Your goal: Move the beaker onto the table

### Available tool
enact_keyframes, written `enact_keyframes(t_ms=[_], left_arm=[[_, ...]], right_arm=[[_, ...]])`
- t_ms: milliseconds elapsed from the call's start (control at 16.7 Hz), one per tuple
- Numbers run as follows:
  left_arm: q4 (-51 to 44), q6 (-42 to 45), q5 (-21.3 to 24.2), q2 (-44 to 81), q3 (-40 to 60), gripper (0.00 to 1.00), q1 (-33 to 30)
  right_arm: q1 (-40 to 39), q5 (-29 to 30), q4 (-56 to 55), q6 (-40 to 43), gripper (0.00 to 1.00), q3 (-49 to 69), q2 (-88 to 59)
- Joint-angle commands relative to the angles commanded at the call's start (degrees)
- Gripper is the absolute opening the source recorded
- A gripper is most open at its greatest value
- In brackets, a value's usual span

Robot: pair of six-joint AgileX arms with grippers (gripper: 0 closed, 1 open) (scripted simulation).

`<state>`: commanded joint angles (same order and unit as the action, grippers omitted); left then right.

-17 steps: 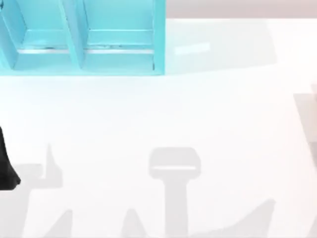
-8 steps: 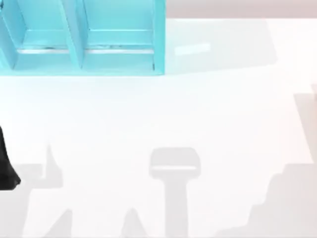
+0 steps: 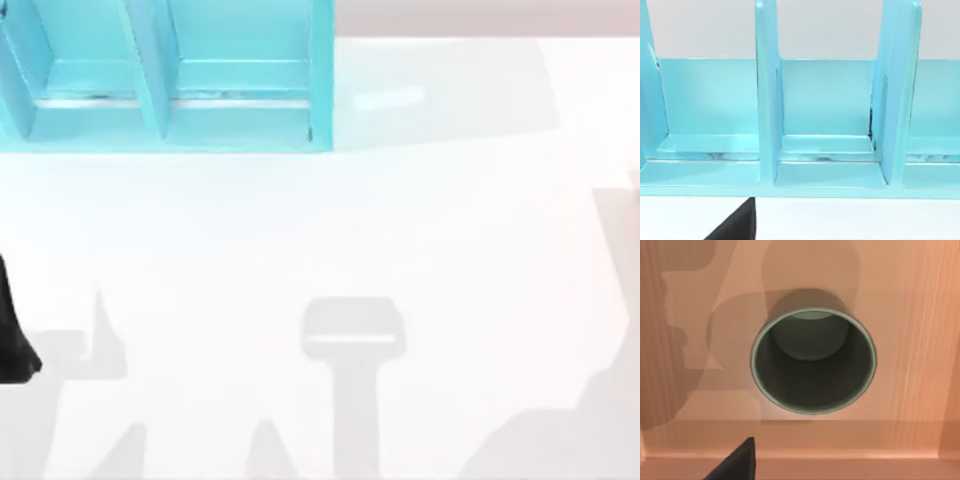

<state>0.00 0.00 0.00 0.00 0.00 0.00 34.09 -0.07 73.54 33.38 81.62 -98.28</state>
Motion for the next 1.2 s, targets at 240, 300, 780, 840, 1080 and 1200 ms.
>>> enact_keyframes(t_ms=[240,300,780,840,1080,1200], left_arm=[[0.00,0.00,0.00,0.00,0.00,1.00,0.00],[0.00,0.00,0.00,0.00,0.00,1.00,0.00],[0.00,0.00,0.00,0.00,0.00,1.00,0.00],[0.00,0.00,0.00,0.00,0.00,1.00,0.00],[0.00,0.00,0.00,0.00,0.00,1.00,0.00],[0.00,0.00,0.00,0.00,0.00,1.00,0.00]], right_arm=[[-0.24,-0.01,-1.09,-0.16,1.00,-1.05,-0.06],[-0.21,0.00,-2.45,-0.23,1.00,-2.24,-0.40],[-0.31,0.00,-21.50,-0.36,1.00,-16.35,-4.88],[-0.26,0.01,-22.26,-0.33,1.00,-17.02,-5.18],[-0.24,0.01,-22.42,-0.32,1.00,-17.17,-5.25],[-0.24,0.01,-22.42,-0.32,0.85,-17.17,-5.25]])
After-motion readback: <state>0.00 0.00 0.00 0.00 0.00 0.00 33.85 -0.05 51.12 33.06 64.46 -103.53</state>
